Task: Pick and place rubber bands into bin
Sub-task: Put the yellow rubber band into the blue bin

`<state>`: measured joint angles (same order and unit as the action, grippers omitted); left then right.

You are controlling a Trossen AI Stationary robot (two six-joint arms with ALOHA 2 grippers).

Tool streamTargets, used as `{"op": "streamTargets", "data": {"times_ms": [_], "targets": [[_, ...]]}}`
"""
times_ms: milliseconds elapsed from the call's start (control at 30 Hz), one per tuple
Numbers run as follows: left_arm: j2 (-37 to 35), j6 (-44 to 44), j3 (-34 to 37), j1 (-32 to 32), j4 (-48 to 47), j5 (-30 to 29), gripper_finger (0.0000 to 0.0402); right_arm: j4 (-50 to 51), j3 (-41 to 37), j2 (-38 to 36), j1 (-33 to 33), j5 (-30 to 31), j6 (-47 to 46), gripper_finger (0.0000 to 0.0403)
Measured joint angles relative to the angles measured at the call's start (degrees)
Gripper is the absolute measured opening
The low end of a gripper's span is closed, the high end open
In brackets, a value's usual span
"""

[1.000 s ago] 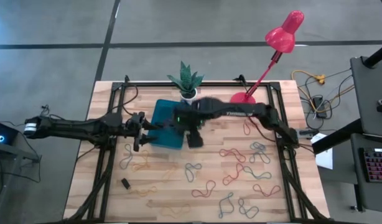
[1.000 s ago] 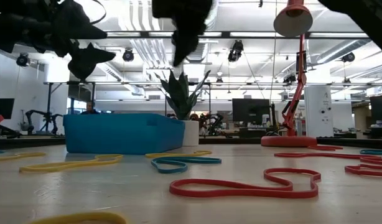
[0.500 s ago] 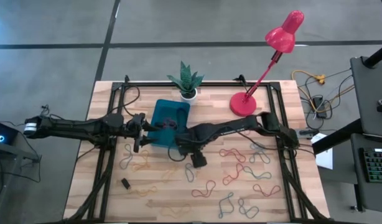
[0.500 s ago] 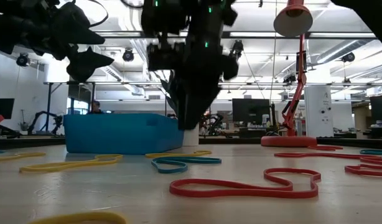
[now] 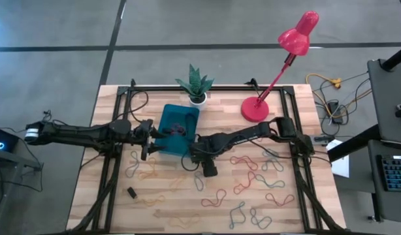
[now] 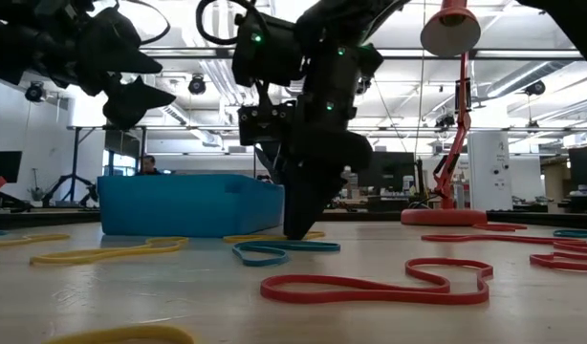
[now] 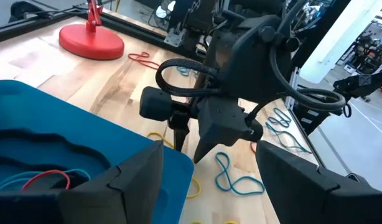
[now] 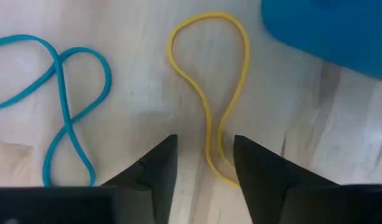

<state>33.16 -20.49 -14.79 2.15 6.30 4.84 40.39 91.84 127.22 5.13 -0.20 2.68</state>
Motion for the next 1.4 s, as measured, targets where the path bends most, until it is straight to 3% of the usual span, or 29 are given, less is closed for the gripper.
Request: {"op": "streamTargets", "data": {"times_ms": [200,400,733,833,1000,1100,1200,1400], "targets": [[0.4,-0.1,0.0,0.0,0.2,0.0,0.024,-0.2,-0.6,0.1,0.0,-0.6,-1.3,0.0068],[0.4,-0.1,-0.1,0.0,0.4,0.0,0.024,-0.2,-0.9,0.6,-0.1,-5.8,-4.5,0.0012],[0.4,-0.1,-0.1,0.0,1.0,-0.1,0.024,1.2,-1.8,-5.4,0.7,-14.9,-15.1,0.0008],[0.5,-0.1,-0.1,0.0,1.1,-0.1,0.024,-0.5,-1.4,-12.0,0.1,-13.4,-17.1,0.0008],[0.5,-0.1,-0.1,0.0,1.1,-0.2,0.024,-7.9,-1.4,-18.8,-2.7,-5.9,-22.4,0.0008],[0.5,-0.1,-0.1,0.0,1.1,-0.2,0.024,-7.7,-0.9,-20.7,-5.2,-4.2,-21.8,0.0008],[0.4,-0.1,-0.1,0.0,1.3,-0.2,0.024,0.9,-1.1,-19.5,-6.5,-5.7,-19.7,0.0008],[0.6,-0.1,-0.1,0.0,1.2,0.0,0.024,10.5,-1.4,-17.3,-2.4,-6.6,-9.5,0.0012]]}}
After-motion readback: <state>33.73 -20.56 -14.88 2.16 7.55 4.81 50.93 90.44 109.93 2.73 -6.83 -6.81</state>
